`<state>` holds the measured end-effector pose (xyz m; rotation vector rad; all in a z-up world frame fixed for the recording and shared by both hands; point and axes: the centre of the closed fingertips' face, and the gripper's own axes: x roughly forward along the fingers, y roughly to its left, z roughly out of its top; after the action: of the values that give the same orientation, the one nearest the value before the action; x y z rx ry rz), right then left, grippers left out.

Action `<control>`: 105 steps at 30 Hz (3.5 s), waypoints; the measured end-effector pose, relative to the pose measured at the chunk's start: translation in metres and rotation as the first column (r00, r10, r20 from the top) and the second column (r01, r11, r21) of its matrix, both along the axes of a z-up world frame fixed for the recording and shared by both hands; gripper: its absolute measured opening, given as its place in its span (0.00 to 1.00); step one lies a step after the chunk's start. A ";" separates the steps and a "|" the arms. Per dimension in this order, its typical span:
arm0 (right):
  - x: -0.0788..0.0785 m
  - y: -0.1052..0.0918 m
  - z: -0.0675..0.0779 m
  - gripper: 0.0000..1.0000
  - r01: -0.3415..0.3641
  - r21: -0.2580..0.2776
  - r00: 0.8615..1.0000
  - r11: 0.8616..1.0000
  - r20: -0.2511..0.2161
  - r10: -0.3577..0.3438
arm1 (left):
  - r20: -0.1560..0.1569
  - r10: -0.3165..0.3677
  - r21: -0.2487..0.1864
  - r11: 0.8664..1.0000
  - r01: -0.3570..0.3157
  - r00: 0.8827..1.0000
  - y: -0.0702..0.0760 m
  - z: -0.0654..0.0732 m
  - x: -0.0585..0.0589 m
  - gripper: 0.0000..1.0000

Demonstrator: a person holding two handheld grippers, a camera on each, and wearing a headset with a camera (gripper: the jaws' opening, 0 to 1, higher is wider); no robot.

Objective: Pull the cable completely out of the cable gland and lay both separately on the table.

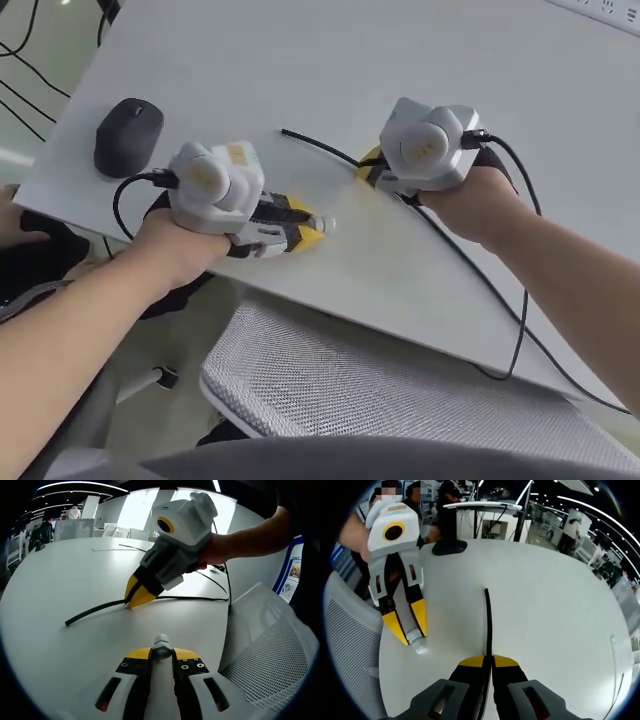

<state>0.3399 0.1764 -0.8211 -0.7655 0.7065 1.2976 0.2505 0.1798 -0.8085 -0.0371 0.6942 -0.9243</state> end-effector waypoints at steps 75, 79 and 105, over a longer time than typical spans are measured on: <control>-0.078 -0.211 0.153 0.59 0.486 0.412 0.872 0.771 -0.175 -0.457 | 0.077 0.243 -0.096 0.967 -0.235 0.967 -0.007 0.132 -0.017 0.73; -0.089 -0.219 0.151 0.63 0.501 0.412 0.865 0.761 -0.196 -0.463 | 0.080 0.252 -0.094 0.965 -0.245 0.964 -0.004 0.135 -0.019 0.76; -0.113 -0.229 0.128 0.99 0.513 0.391 0.856 0.764 -0.291 -0.426 | 0.073 0.243 -0.041 0.970 -0.240 0.967 -0.005 0.126 -0.028 0.89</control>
<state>0.2268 -0.0528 -0.6935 -0.0590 0.6510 1.0088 0.2224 0.1752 -0.6829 -0.1109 0.5881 -0.6987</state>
